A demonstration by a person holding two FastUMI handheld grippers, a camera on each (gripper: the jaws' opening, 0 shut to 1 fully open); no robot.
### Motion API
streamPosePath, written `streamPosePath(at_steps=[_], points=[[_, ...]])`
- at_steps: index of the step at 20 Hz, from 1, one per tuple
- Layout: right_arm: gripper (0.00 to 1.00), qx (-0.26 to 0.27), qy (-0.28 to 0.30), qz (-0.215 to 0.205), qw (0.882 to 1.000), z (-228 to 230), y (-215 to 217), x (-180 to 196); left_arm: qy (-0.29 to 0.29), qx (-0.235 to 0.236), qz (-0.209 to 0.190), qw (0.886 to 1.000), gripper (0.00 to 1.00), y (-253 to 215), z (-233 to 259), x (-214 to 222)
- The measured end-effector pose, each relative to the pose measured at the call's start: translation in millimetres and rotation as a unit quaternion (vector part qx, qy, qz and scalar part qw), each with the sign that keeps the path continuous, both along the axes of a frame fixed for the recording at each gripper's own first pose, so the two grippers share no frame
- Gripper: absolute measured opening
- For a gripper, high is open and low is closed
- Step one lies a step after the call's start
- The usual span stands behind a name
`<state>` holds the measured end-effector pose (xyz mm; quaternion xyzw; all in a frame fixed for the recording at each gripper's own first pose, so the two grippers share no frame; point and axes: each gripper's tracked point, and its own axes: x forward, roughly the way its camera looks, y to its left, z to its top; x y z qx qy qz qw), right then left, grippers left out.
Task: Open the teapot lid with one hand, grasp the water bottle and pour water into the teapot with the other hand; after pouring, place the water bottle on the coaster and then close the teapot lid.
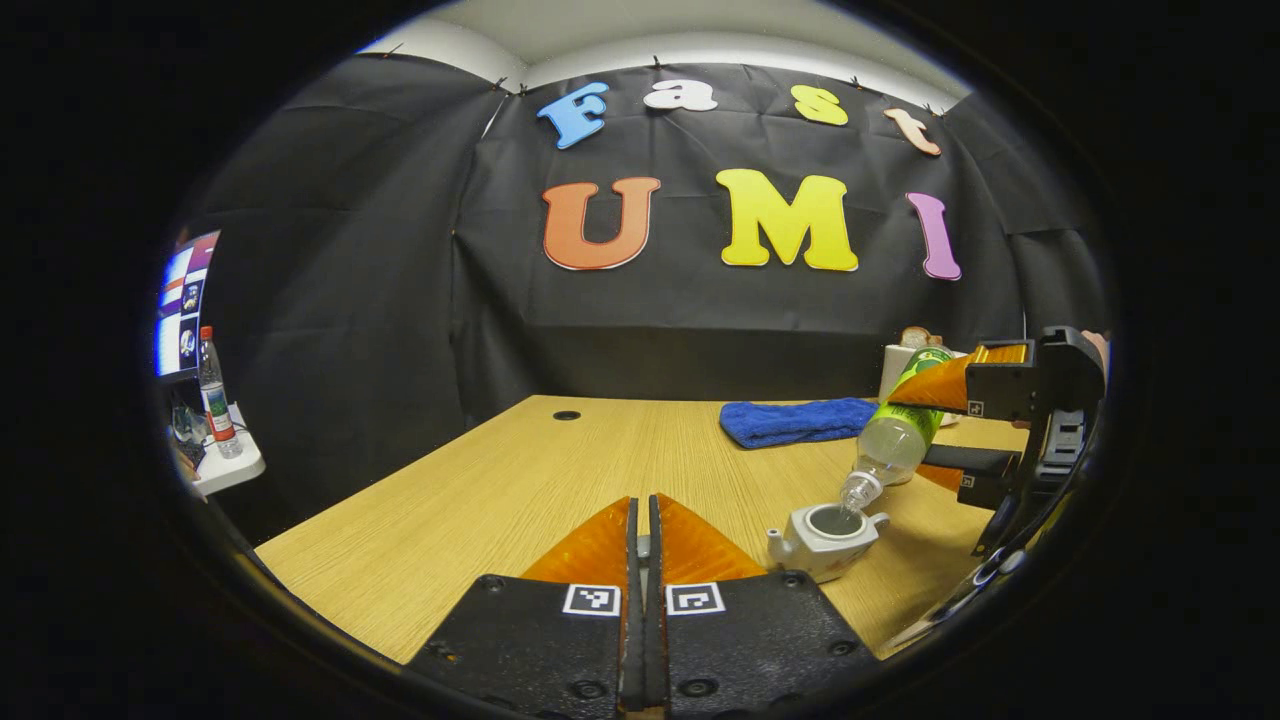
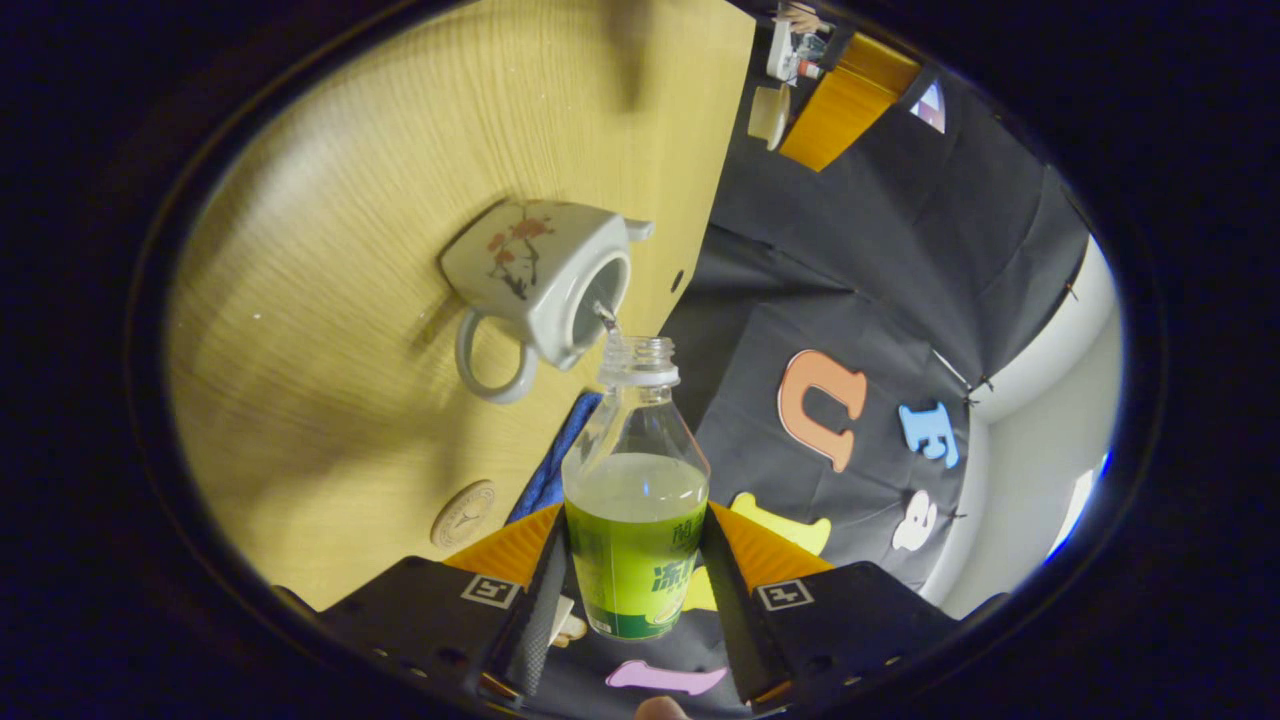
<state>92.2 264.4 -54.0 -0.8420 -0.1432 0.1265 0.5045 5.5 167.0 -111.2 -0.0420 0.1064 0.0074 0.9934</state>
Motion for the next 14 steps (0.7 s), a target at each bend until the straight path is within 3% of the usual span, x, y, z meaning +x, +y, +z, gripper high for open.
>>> streamPosePath(at_steps=[14], points=[[0.70,-0.010,-0.016,0.010,1.000,9.8,4.9,-3.6,-0.003,0.005,0.000,1.000,0.03,-0.6,3.2,-1.0]])
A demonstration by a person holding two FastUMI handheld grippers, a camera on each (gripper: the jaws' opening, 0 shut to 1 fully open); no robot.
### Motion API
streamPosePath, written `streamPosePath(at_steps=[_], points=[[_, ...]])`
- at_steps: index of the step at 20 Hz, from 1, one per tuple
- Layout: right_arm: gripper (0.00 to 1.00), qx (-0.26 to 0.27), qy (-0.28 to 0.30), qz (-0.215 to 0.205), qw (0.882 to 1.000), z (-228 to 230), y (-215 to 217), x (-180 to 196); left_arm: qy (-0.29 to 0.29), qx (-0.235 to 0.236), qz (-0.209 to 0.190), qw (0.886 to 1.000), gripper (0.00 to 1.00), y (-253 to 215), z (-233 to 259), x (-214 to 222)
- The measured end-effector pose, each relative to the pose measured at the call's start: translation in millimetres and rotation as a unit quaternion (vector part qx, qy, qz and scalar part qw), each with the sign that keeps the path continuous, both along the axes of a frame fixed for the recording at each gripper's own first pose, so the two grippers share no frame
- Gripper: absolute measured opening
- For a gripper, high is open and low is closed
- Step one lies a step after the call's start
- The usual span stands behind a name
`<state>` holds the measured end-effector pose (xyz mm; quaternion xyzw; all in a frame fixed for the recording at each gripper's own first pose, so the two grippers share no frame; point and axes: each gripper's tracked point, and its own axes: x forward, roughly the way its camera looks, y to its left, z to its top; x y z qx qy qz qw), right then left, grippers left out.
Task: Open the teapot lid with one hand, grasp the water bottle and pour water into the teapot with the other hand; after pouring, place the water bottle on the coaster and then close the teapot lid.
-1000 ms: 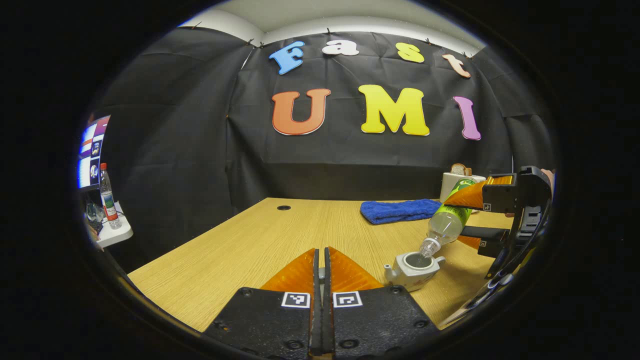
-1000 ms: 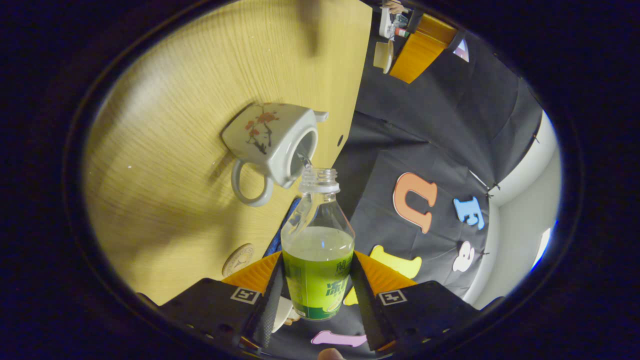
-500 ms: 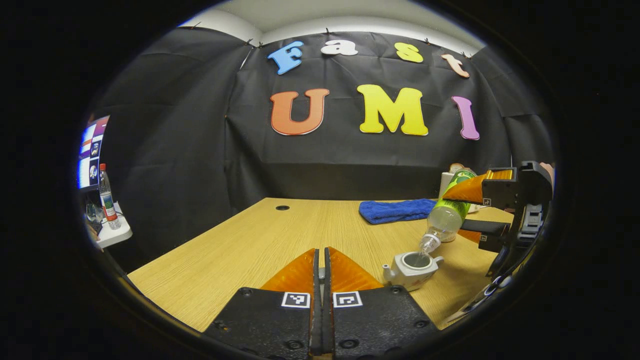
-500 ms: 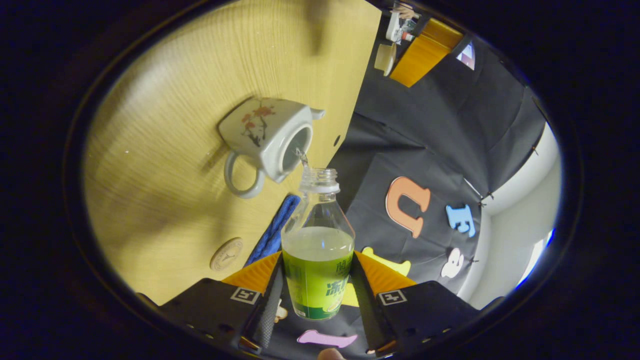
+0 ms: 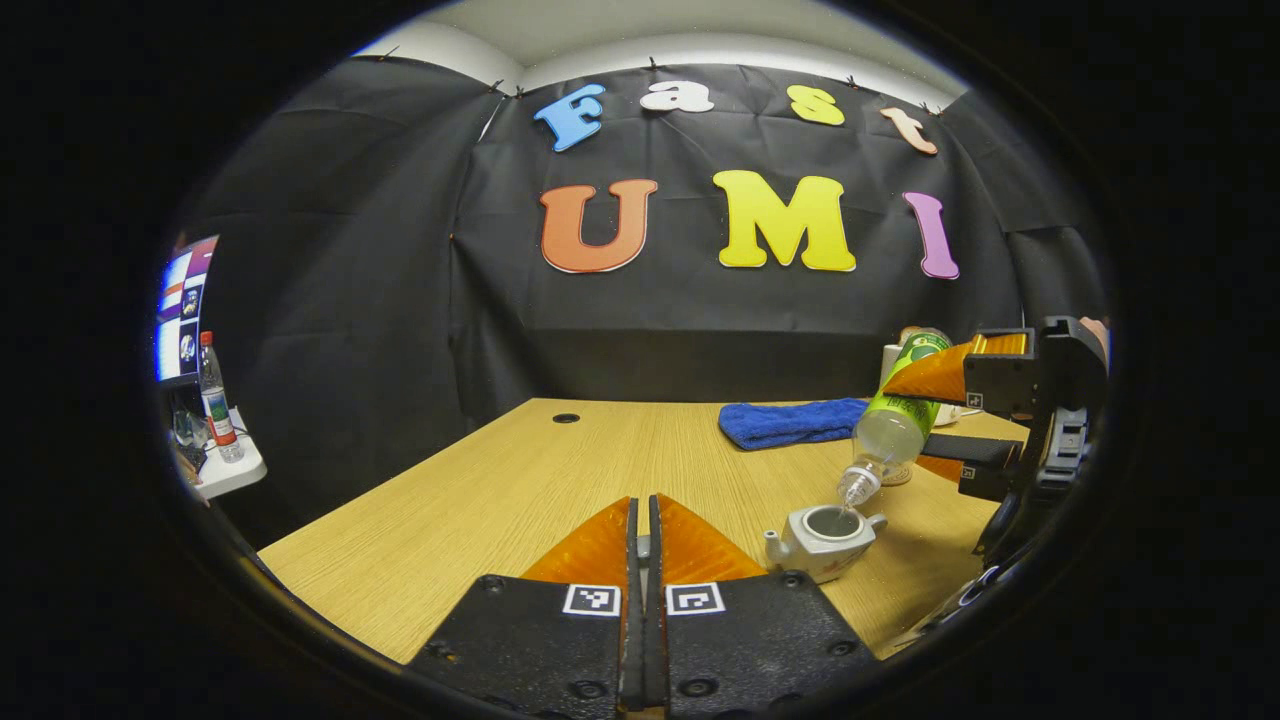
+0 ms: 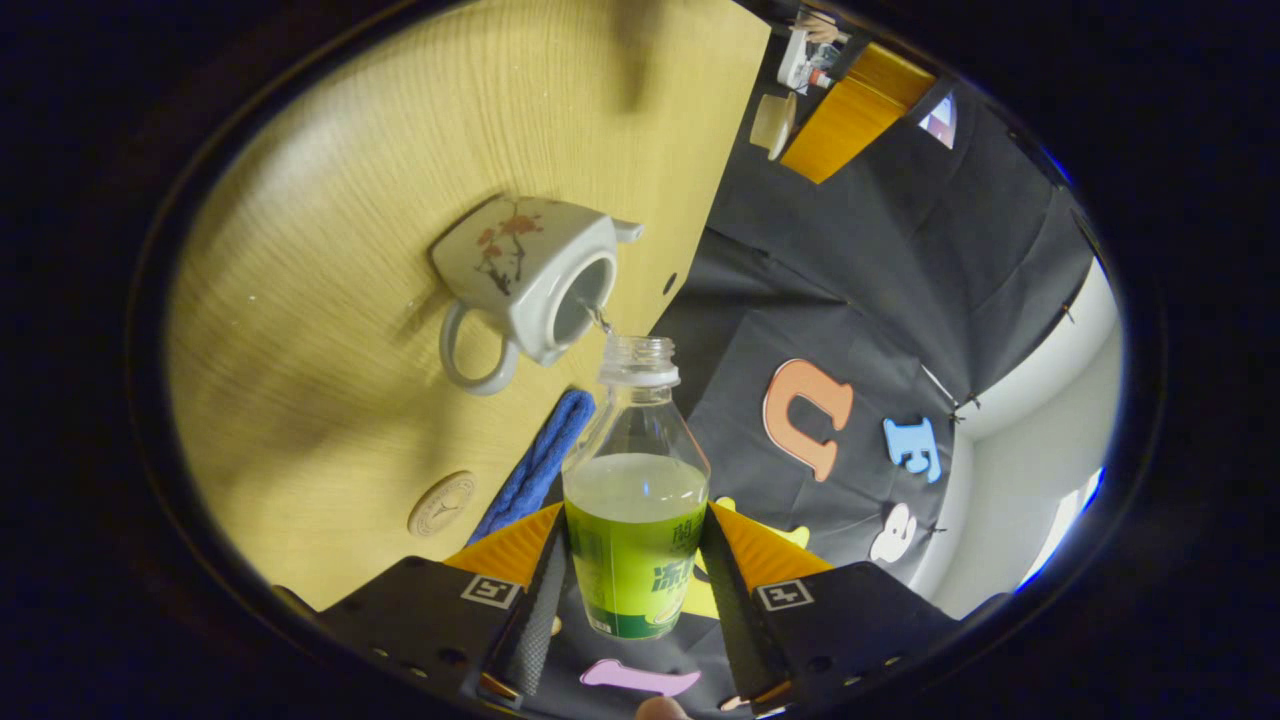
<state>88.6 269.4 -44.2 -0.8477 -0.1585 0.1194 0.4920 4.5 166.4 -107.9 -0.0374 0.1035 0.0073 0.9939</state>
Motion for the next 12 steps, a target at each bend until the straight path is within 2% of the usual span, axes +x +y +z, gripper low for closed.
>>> streamPosePath(at_steps=[3,7,9,11,12], points=[[0.70,0.014,0.014,0.000,1.000,-4,0,1,-0.003,0.002,0.003,1.000,0.03,2,1,0],[0.73,0.053,0.061,-0.012,0.997,-13,-5,0,-0.002,0.002,0.012,1.000,0.03,11,0,-1],[0.71,0.079,0.078,-0.010,0.994,-13,-5,-4,0.000,0.002,0.017,1.000,0.02,14,-1,-1],[0.74,0.127,0.124,-0.024,0.984,-22,-8,-4,-0.002,-0.005,0.019,1.000,0.02,15,-1,-1],[0.70,0.159,0.150,-0.032,0.975,-26,-7,-6,-0.004,-0.011,0.017,1.000,0.02,13,1,-1]])
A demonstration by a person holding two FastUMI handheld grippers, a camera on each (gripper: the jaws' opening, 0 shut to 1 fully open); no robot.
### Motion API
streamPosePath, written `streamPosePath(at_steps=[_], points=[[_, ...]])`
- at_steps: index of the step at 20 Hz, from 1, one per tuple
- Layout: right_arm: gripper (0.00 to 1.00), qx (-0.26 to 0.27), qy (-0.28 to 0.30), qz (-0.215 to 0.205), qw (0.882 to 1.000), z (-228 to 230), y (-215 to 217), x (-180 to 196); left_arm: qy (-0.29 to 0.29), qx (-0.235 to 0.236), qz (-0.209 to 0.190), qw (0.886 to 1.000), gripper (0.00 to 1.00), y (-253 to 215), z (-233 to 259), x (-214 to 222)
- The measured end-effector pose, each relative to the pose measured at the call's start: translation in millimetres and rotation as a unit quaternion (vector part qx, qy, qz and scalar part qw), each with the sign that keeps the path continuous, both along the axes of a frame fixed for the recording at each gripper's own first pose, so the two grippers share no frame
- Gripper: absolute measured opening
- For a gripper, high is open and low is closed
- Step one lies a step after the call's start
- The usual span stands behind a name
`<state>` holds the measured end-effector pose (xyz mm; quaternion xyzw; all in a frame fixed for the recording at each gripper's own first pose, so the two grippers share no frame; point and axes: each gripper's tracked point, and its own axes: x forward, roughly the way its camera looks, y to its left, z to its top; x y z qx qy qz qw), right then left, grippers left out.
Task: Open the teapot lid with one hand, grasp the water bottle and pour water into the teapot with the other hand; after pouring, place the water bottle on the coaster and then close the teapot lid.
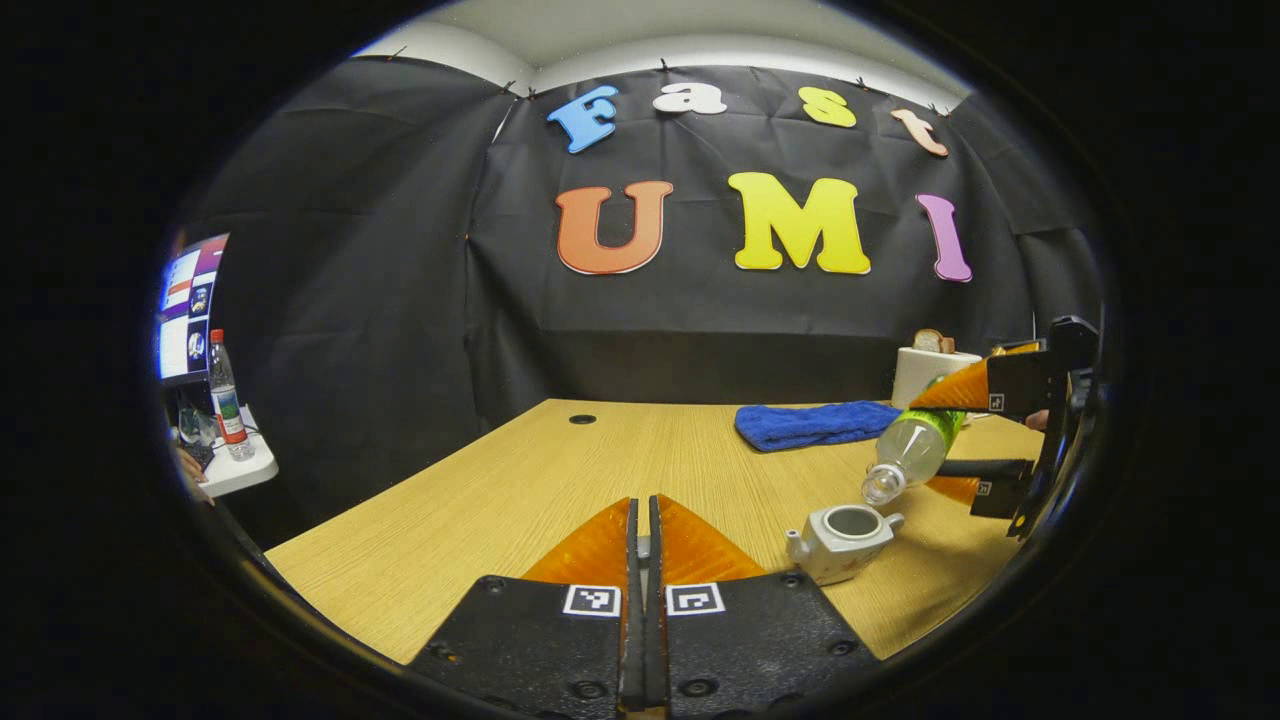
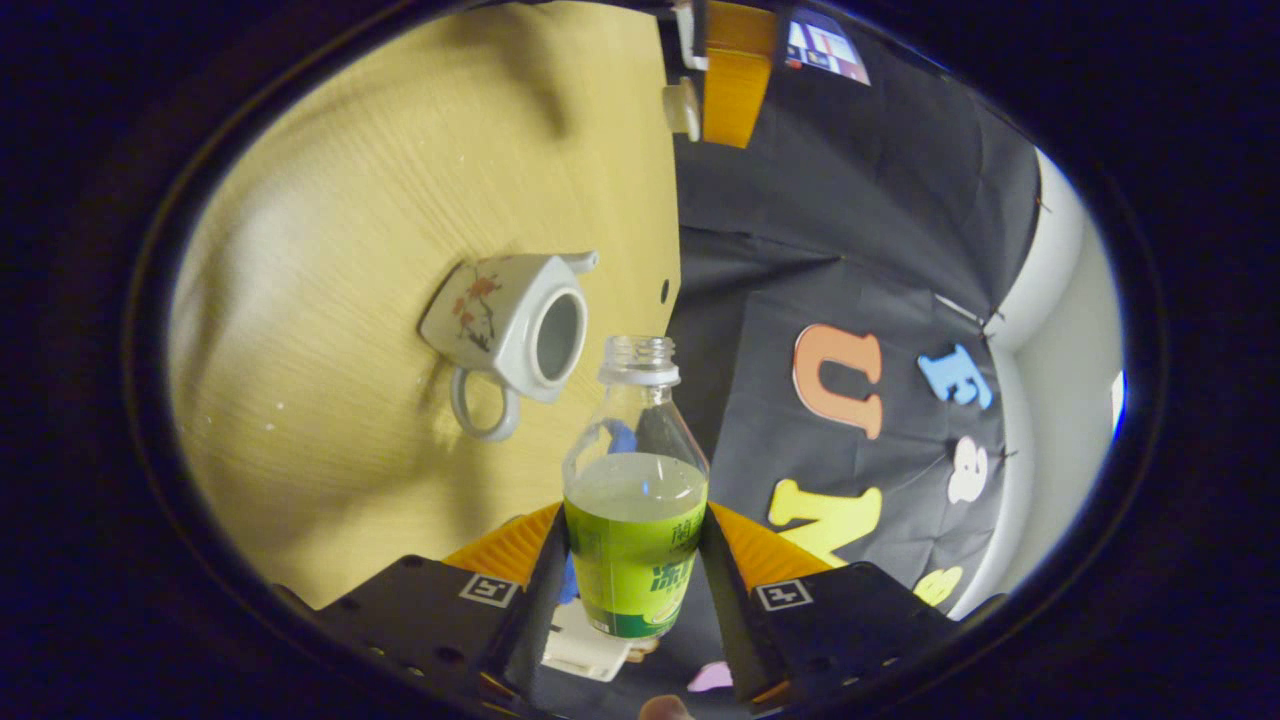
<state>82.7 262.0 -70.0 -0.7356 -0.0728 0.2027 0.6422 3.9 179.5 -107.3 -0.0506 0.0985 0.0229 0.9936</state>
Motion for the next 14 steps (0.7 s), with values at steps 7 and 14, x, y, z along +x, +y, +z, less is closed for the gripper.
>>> streamPosePath(at_steps=[7,14], points=[[0.74,0.283,0.142,-0.040,0.948,24,1,-8,-0.010,-0.010,-0.011,1.000,0.03,-14,10,2],[0.73,0.544,0.183,-0.092,0.814,72,-55,42,-0.028,-0.014,-0.040,0.999,0.03,-44,30,0]])
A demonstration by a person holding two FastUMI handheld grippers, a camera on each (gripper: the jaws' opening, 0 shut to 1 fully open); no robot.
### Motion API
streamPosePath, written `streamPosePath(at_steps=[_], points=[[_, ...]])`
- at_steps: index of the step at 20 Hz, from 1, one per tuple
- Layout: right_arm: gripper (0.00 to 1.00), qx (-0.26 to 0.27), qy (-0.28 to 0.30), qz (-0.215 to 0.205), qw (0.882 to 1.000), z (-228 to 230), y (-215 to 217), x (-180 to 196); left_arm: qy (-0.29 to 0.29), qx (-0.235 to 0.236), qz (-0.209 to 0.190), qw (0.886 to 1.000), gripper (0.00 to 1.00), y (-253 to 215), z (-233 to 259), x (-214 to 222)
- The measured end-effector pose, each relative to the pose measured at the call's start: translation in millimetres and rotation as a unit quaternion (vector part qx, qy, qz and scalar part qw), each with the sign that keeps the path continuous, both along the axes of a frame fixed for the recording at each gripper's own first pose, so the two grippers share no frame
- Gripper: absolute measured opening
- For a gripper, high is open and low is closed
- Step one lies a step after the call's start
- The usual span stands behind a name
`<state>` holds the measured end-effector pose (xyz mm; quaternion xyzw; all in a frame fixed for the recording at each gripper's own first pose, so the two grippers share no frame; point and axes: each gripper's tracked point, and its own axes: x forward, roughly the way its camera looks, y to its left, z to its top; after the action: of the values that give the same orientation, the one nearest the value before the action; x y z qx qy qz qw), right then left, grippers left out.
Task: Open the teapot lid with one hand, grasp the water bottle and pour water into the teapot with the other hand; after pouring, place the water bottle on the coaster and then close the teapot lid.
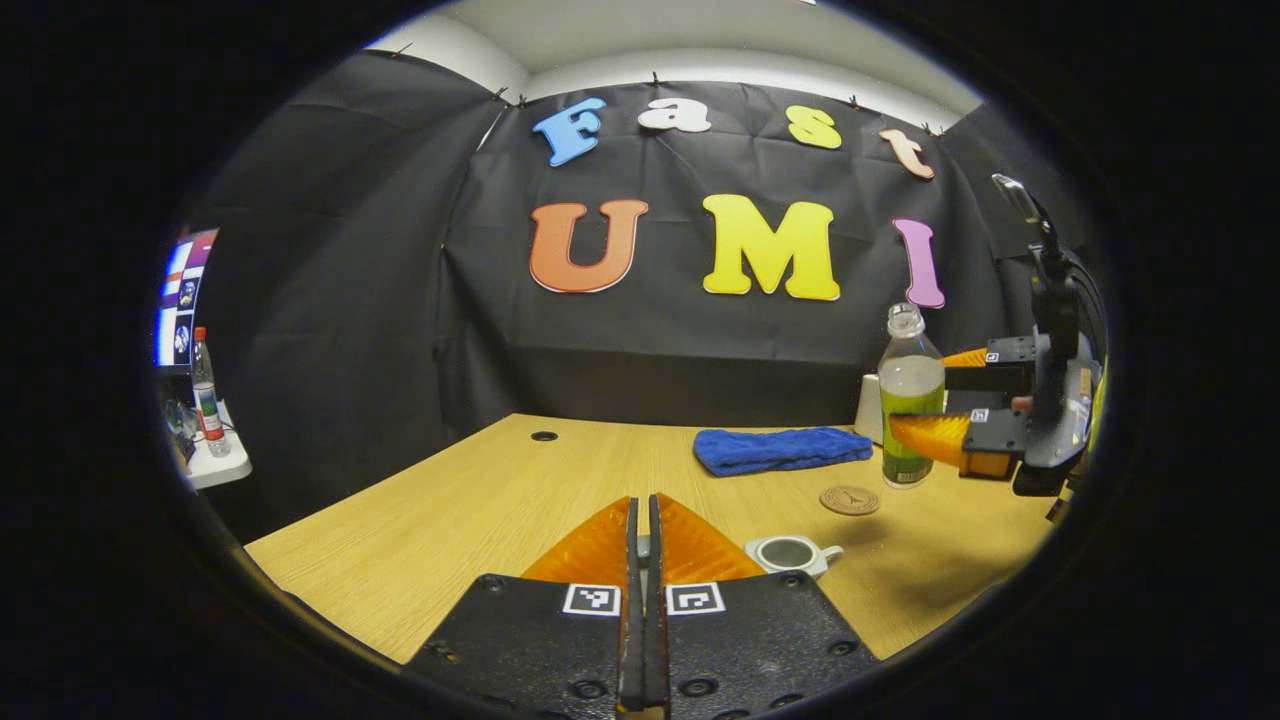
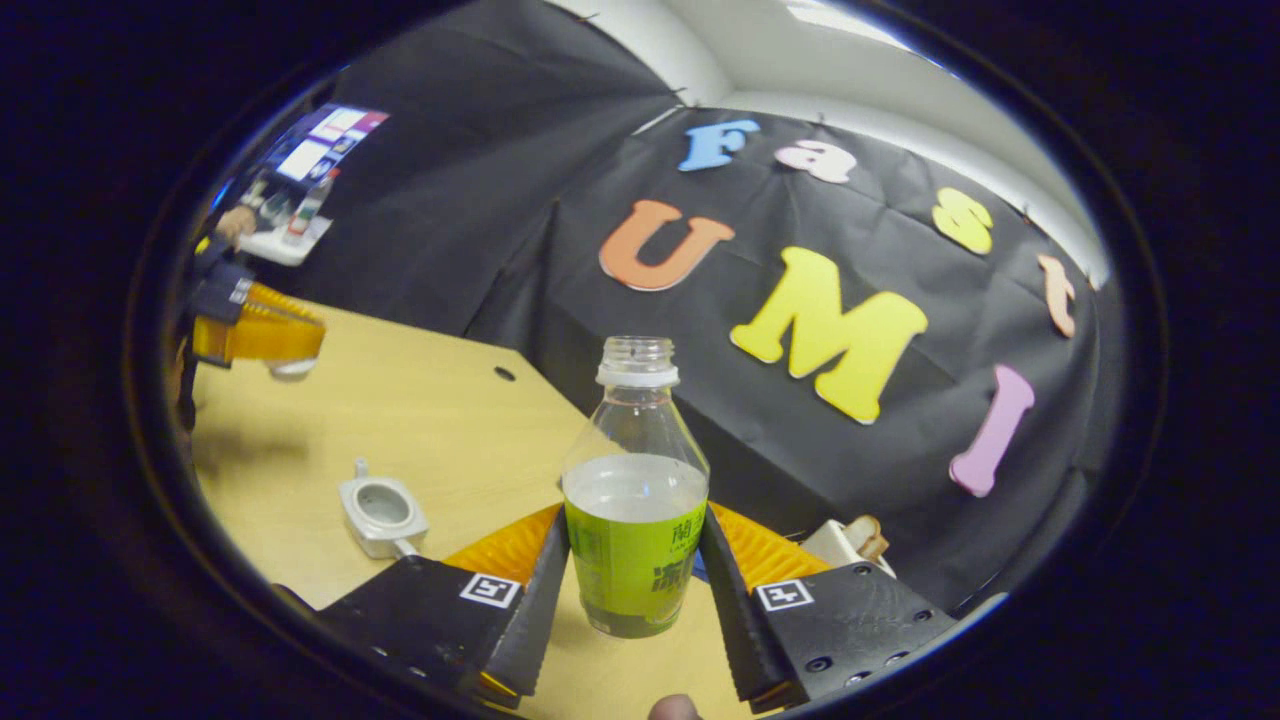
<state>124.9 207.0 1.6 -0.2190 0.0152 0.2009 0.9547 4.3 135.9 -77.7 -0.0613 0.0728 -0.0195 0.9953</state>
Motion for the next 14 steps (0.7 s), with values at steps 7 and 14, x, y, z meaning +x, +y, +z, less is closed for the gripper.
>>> streamPosePath(at_steps=[7,14], points=[[0.71,0.163,0.113,-0.040,0.979,-36,-24,81,-0.014,0.016,-0.015,1.000,0.02,-20,14,-1],[0.71,0.167,0.125,-0.053,0.977,-65,-23,108,-0.022,0.031,-0.024,0.999,0.03,-30,19,-1]])
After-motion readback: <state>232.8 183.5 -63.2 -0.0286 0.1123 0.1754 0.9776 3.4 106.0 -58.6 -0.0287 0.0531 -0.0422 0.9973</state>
